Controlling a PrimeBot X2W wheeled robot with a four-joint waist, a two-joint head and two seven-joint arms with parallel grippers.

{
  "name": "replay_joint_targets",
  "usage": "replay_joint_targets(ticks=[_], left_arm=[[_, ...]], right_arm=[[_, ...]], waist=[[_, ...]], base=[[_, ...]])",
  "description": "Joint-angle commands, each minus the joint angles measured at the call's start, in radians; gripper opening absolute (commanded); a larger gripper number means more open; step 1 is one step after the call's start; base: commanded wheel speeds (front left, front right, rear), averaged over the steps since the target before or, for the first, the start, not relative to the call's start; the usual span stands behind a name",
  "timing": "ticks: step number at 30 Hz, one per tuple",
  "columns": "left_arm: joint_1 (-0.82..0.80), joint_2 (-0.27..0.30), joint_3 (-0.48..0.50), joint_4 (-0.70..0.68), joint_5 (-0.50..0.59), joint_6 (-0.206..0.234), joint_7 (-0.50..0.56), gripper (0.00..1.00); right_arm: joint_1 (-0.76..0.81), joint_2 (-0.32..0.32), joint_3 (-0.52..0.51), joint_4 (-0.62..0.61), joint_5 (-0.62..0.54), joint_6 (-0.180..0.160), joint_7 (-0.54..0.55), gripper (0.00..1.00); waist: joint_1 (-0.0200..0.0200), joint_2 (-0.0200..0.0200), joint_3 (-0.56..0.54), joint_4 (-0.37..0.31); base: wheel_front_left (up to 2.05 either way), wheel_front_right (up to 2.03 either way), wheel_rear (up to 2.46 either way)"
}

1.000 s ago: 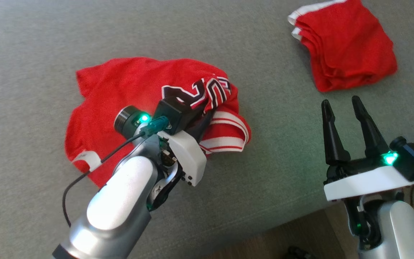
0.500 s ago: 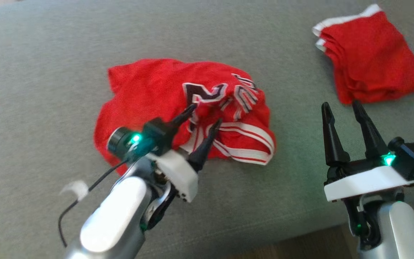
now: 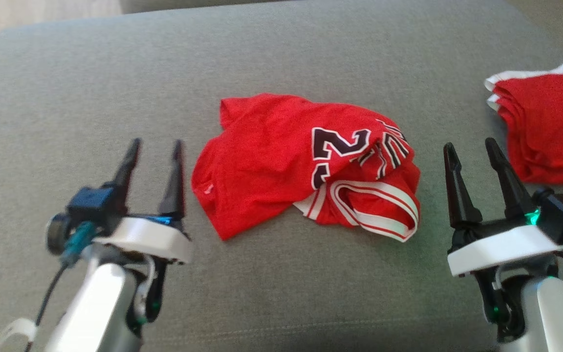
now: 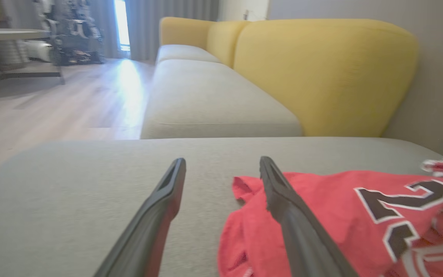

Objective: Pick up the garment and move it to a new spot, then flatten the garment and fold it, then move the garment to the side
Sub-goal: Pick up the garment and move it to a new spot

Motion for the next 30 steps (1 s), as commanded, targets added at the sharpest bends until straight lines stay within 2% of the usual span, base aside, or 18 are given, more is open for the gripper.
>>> replay_joint_targets(ticks=[1, 5, 10, 17, 30], left_arm=[[-0.019, 0.026, 0.053, -0.040, -0.003, 0.008, -0.014, 1.00], [0.017, 0.055, 0.107, -0.046, -0.001, 0.028, -0.033, 1.00], [0.069, 0.081, 0.137, -0.058, -0.003, 0.025, -0.039, 1.00], [0.132, 0.100, 0.124, -0.082, -0.002, 0.008, -0.040, 1.00], [0.204, 0.109, 0.094, -0.102, -0.004, 0.013, -0.022, 1.00]], right_arm=[[0.003, -0.004, 0.015, -0.043, -0.008, 0.004, 0.007, 1.00], [0.011, -0.004, 0.008, -0.045, -0.024, 0.004, 0.021, 1.00], [0.019, -0.004, 0.002, -0.046, -0.039, 0.004, 0.036, 1.00], [0.049, -0.004, -0.005, -0.042, -0.057, 0.004, 0.052, 1.00], [0.098, -0.004, 0.006, -0.034, -0.062, 0.004, 0.070, 1.00]], waist=[[0.0000, 0.0000, -0.021, 0.023], [0.0000, 0.0000, -0.041, 0.045], [0.0000, 0.0000, -0.062, 0.058], [0.0000, 0.0000, -0.095, 0.057], [0.0000, 0.0000, -0.158, 0.042]], base=[[0.00, 0.00, 0.00], [0.00, 0.00, 0.00], [0.00, 0.00, 0.00], [0.00, 0.00, 0.00], [0.00, 0.00, 0.00]])
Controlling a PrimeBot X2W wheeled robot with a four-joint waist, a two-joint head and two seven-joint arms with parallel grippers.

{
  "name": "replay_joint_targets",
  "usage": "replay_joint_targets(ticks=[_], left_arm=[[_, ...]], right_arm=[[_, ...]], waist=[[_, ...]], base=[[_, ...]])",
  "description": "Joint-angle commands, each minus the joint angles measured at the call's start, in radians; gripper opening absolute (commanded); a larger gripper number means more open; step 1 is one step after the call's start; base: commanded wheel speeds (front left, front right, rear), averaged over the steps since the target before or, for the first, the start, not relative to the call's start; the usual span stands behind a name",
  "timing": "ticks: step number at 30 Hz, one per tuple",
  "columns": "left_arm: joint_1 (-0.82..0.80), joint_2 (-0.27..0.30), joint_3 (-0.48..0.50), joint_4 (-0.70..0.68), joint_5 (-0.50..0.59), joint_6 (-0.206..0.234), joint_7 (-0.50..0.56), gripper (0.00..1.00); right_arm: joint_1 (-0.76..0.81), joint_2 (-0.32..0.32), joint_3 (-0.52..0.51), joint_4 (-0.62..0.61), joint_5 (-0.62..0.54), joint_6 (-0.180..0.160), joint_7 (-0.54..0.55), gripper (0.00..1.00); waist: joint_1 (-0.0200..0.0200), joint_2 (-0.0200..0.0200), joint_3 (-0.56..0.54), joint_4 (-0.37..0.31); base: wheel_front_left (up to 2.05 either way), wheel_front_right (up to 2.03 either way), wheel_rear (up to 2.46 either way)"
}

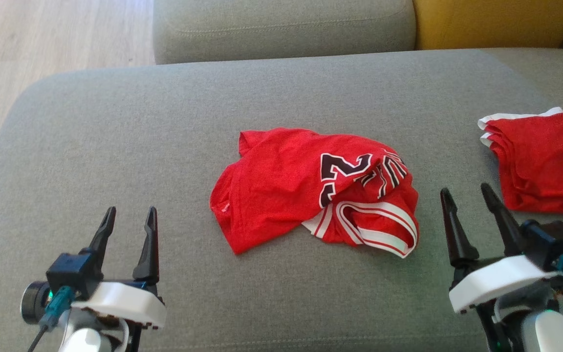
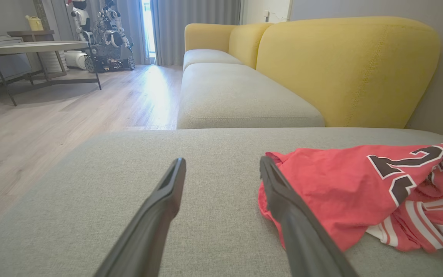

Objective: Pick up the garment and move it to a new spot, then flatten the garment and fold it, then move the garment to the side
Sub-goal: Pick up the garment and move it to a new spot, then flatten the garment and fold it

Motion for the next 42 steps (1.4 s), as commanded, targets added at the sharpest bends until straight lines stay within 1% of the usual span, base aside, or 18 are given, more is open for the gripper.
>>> replay_joint_targets(ticks=[1, 24, 33, 36, 41, 42], left_arm=[[-0.036, 0.027, 0.033, -0.039, 0.002, 0.003, -0.001, 1.00], [-0.041, 0.037, 0.020, -0.031, -0.001, 0.015, 0.004, 1.00], [-0.055, 0.036, 0.015, -0.033, -0.002, 0.015, 0.001, 1.00], [-0.072, 0.033, -0.008, -0.030, 0.005, 0.000, 0.007, 1.00], [-0.123, 0.004, -0.090, 0.002, 0.008, -0.065, 0.046, 1.00], [-0.123, 0.004, -0.090, 0.002, 0.008, -0.065, 0.046, 1.00]], right_arm=[[-0.010, -0.004, 0.029, -0.036, -0.004, 0.004, 0.006, 1.00], [-0.003, -0.004, 0.028, -0.045, 0.004, 0.004, 0.014, 1.00], [-0.009, -0.004, 0.030, -0.050, 0.009, 0.004, 0.012, 1.00], [-0.014, -0.004, 0.030, -0.053, 0.011, 0.004, 0.011, 1.00], [-0.033, -0.004, 0.041, -0.054, 0.014, 0.004, 0.007, 1.00], [-0.033, -0.004, 0.041, -0.054, 0.014, 0.004, 0.007, 1.00]], waist=[[0.0000, 0.0000, -0.003, -0.001], [0.0000, 0.0000, -0.007, 0.000], [0.0000, 0.0000, 0.012, 0.001], [0.0000, 0.0000, 0.028, 0.002], [0.0000, 0.0000, 0.070, -0.003], [0.0000, 0.0000, 0.070, -0.003]], base=[[0.00, 0.00, 0.00], [0.00, 0.00, 0.00], [0.00, 0.00, 0.00], [0.00, 0.00, 0.00], [0.00, 0.00, 0.00], [0.00, 0.00, 0.00]])
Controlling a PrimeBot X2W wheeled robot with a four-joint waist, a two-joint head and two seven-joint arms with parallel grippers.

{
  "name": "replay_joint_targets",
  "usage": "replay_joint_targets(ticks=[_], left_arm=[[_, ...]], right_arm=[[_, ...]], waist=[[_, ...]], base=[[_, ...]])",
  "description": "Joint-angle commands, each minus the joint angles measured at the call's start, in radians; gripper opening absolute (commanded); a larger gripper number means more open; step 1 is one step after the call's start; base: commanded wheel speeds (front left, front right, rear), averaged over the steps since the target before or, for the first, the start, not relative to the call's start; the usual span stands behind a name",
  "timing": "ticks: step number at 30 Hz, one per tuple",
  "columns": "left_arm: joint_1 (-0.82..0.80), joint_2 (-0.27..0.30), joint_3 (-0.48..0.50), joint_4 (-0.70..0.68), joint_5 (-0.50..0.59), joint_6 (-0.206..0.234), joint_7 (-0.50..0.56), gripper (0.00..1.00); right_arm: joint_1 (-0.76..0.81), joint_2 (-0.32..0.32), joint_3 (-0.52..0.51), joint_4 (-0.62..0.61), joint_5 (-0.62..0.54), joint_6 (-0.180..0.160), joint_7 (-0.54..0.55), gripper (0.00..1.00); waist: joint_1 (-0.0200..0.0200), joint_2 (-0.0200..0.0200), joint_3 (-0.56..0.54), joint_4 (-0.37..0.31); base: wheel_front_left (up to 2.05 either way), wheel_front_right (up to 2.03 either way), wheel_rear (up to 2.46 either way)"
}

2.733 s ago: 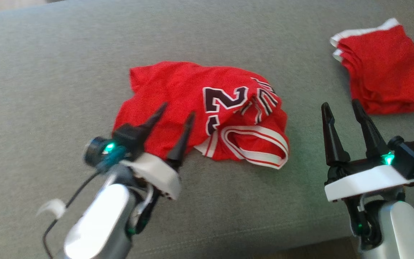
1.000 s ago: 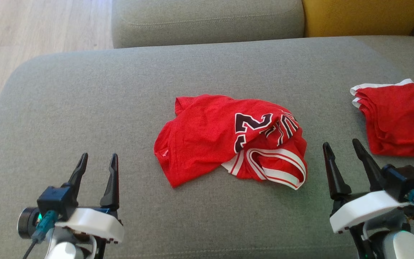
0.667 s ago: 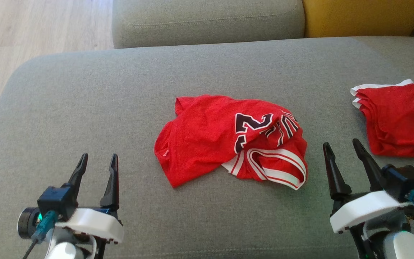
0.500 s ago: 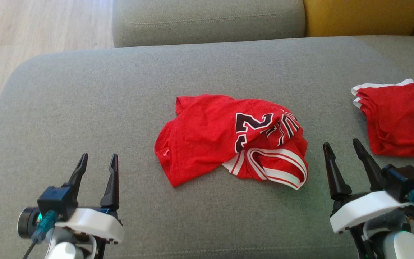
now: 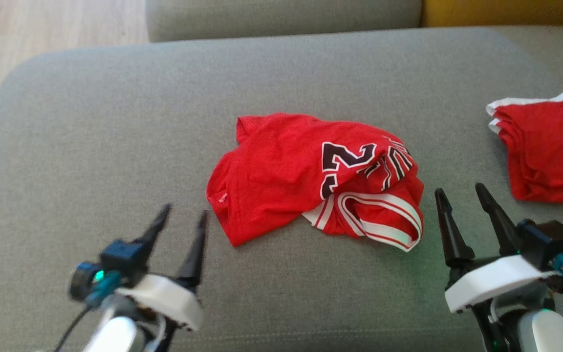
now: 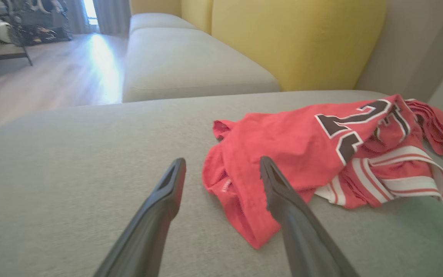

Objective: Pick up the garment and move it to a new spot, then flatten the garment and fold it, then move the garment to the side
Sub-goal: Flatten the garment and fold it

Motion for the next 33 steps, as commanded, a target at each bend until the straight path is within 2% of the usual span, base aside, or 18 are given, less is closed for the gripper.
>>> replay_joint_targets(ticks=[1, 8, 18, 19, 20, 21, 22, 23, 28, 33], left_arm=[[-0.058, 0.005, 0.030, -0.022, 0.006, -0.005, -0.002, 1.00], [-0.119, -0.043, -0.051, 0.109, -0.017, -0.091, 0.048, 1.00], [-0.172, -0.067, -0.074, 0.250, -0.058, -0.154, 0.074, 1.00], [-0.176, -0.068, -0.074, 0.255, -0.063, -0.159, 0.077, 0.94], [-0.179, -0.068, -0.075, 0.261, -0.064, -0.162, 0.078, 0.66], [-0.183, -0.067, -0.077, 0.266, -0.065, -0.164, 0.078, 0.45], [-0.187, -0.068, -0.078, 0.270, -0.066, -0.167, 0.076, 0.14], [-0.191, -0.069, -0.079, 0.274, -0.068, -0.171, 0.076, 0.00], [-0.213, -0.067, -0.078, 0.260, -0.064, -0.181, 0.037, 0.00], [-0.222, -0.054, -0.073, 0.147, -0.054, -0.175, 0.011, 0.00]], right_arm=[[-0.054, -0.004, 0.027, -0.040, 0.007, 0.004, -0.005, 1.00], [-0.083, -0.004, 0.035, -0.036, 0.008, 0.004, -0.014, 1.00], [-0.111, -0.004, 0.034, -0.021, 0.011, 0.004, -0.031, 1.00], [-0.112, -0.004, 0.033, -0.020, 0.012, 0.004, -0.032, 1.00], [-0.114, -0.004, 0.033, -0.019, 0.012, 0.004, -0.034, 1.00], [-0.116, -0.004, 0.033, -0.018, 0.013, 0.004, -0.035, 1.00], [-0.119, -0.004, 0.034, -0.017, 0.014, 0.004, -0.037, 1.00], [-0.121, -0.004, 0.033, -0.016, 0.014, 0.004, -0.038, 1.00], [-0.126, -0.004, 0.027, -0.012, 0.016, 0.004, -0.044, 1.00], [-0.115, -0.004, 0.010, -0.007, 0.024, 0.004, -0.046, 1.00]], waist=[[0.0000, 0.0000, 0.016, -0.005], [0.0000, 0.0000, 0.086, -0.029], [0.0000, 0.0000, 0.134, -0.050], [0.0000, 0.0000, 0.136, -0.050], [0.0000, 0.0000, 0.137, -0.051], [0.0000, 0.0000, 0.139, -0.051], [0.0000, 0.0000, 0.140, -0.052], [0.0000, 0.0000, 0.141, -0.052], [0.0000, 0.0000, 0.139, -0.052], [0.0000, 0.0000, 0.123, -0.039]], base=[[0.00, 0.00, 0.00], [0.00, 0.00, 0.00], [0.00, 0.00, 0.00], [0.00, 0.00, 0.00], [0.00, 0.00, 0.00], [0.00, 0.00, 0.00], [0.00, 0.00, 0.00], [0.00, 0.00, 0.00], [0.00, 0.00, 0.00], [0.00, 0.00, 0.00]])
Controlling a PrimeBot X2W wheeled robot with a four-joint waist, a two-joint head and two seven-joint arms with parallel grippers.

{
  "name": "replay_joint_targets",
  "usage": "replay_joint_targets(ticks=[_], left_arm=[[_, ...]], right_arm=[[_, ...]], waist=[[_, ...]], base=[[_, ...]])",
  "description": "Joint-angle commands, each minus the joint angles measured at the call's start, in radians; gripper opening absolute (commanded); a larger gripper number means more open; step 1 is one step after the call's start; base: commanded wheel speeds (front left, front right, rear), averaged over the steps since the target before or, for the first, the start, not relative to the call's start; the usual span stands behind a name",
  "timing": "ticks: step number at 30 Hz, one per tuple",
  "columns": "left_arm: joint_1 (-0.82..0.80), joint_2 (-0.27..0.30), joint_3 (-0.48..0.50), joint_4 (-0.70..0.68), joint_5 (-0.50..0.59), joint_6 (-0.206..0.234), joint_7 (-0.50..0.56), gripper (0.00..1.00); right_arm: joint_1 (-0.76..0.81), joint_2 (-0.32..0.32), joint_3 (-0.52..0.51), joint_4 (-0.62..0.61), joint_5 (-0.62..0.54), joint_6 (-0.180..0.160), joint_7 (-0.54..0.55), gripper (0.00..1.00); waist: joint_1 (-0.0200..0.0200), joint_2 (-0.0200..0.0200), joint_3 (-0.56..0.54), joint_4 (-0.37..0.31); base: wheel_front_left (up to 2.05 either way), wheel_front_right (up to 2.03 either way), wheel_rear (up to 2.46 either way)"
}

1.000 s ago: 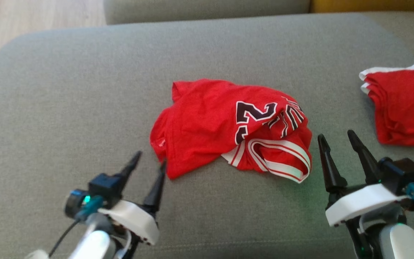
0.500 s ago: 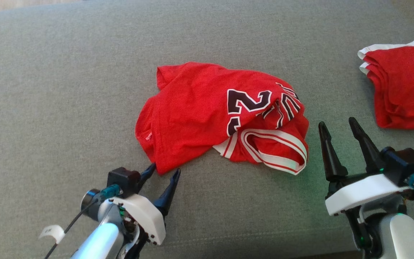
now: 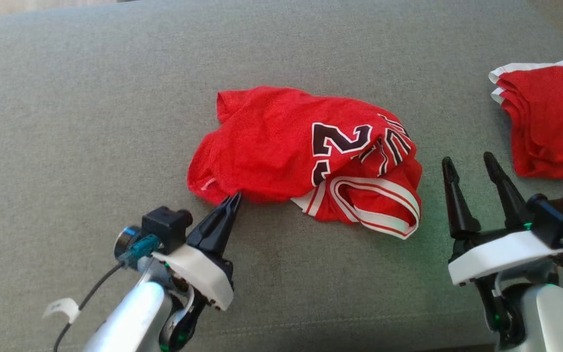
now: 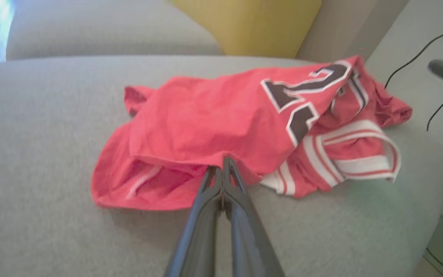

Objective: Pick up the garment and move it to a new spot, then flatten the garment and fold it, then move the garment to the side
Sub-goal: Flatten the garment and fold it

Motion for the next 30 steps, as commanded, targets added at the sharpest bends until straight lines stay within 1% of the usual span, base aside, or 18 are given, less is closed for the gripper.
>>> replay_joint_targets(ticks=[1, 11, 12, 20, 24, 28, 30], left_arm=[[-0.043, 0.030, 0.036, -0.079, 0.013, 0.010, -0.006, 0.00], [0.011, 0.108, 0.047, -0.487, 0.038, 0.075, 0.089, 0.00], [0.011, 0.108, 0.047, -0.487, 0.038, 0.075, 0.089, 0.00], [0.068, 0.146, 0.066, -0.736, 0.036, 0.126, 0.150, 0.00], [0.087, 0.165, 0.092, -0.767, 0.026, 0.150, 0.171, 0.00], [0.095, 0.158, 0.123, -0.696, -0.023, 0.158, 0.171, 0.00], [0.087, 0.149, 0.143, -0.646, -0.046, 0.158, 0.153, 0.00]], right_arm=[[-0.018, -0.004, 0.013, -0.028, 0.007, 0.004, -0.011, 1.00], [-0.001, -0.004, -0.002, -0.033, 0.029, 0.004, -0.012, 1.00], [-0.001, -0.004, -0.002, -0.033, 0.029, 0.004, -0.012, 1.00], [0.014, -0.004, -0.023, -0.035, 0.038, 0.004, -0.012, 1.00], [0.007, -0.004, -0.016, -0.040, 0.040, 0.004, -0.009, 1.00], [-0.011, -0.004, -0.003, -0.045, 0.041, 0.004, -0.006, 1.00], [-0.017, -0.004, -0.003, -0.045, 0.042, 0.004, -0.006, 1.00]], waist=[[0.0000, 0.0000, -0.010, 0.008], [0.0000, 0.0000, -0.034, 0.035], [0.0000, 0.0000, -0.034, 0.035], [0.0000, 0.0000, -0.044, 0.072], [0.0000, 0.0000, -0.037, 0.076], [0.0000, 0.0000, -0.009, 0.056], [0.0000, 0.0000, 0.006, 0.045]], base=[[0.00, 0.00, 0.00], [0.00, 0.00, 0.00], [0.00, 0.00, 0.00], [0.00, 0.00, 0.00], [0.00, 0.00, 0.00], [0.00, 0.00, 0.00], [0.00, 0.00, 0.00]])
